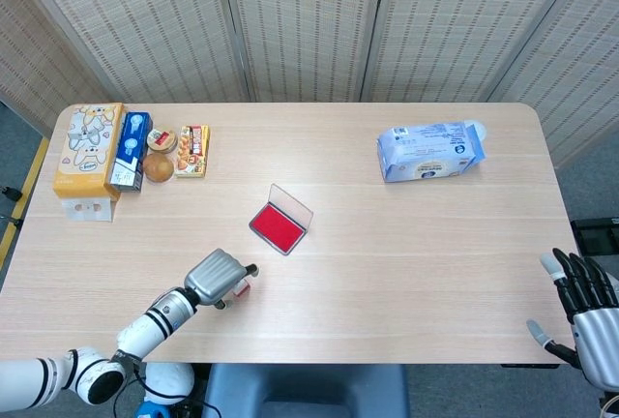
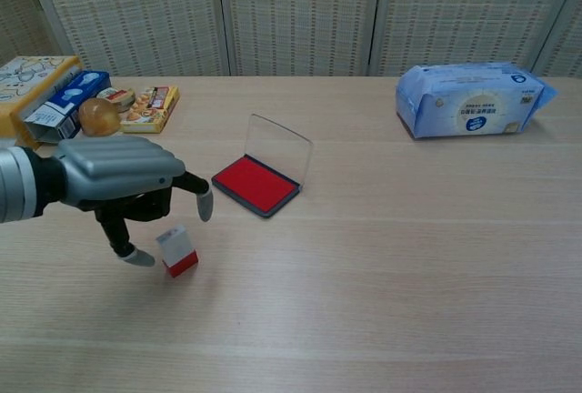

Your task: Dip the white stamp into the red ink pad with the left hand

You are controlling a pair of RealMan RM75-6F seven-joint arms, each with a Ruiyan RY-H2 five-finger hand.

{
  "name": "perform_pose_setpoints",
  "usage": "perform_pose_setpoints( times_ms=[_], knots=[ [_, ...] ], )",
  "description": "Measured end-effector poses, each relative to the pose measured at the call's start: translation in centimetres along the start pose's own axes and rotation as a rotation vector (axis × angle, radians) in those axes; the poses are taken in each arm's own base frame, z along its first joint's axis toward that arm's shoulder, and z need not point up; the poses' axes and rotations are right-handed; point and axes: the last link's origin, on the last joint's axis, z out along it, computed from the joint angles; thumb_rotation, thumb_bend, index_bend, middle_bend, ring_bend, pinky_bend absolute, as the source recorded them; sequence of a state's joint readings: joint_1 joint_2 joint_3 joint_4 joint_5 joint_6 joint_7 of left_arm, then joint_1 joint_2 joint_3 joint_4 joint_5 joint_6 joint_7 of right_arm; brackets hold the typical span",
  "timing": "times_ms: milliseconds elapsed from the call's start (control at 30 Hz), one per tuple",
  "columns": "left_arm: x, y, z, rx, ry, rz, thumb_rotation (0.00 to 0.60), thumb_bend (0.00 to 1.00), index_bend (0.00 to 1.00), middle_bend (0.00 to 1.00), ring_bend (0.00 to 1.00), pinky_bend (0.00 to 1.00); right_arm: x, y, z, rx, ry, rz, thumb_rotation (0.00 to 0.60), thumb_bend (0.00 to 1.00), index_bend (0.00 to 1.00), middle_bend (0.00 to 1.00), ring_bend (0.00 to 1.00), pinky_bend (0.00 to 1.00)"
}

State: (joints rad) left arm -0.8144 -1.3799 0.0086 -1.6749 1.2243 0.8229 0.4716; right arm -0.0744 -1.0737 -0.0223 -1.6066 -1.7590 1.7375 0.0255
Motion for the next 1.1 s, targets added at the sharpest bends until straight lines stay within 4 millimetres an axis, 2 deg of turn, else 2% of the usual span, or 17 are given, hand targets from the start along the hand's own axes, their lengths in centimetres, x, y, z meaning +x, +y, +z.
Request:
perform_pose_setpoints(
  times_ms=[1100],
  knots=[
    [-1.6,-0.9,1.3,0.025,-0.011,-0.021,0.600,0.22,0.45,0.99,0.80,0.77,0.4,0.1,-0.4,0.010,0.016,0.008,0.600,0.21,0.00,0.00,0.00,0.00]
  ],
)
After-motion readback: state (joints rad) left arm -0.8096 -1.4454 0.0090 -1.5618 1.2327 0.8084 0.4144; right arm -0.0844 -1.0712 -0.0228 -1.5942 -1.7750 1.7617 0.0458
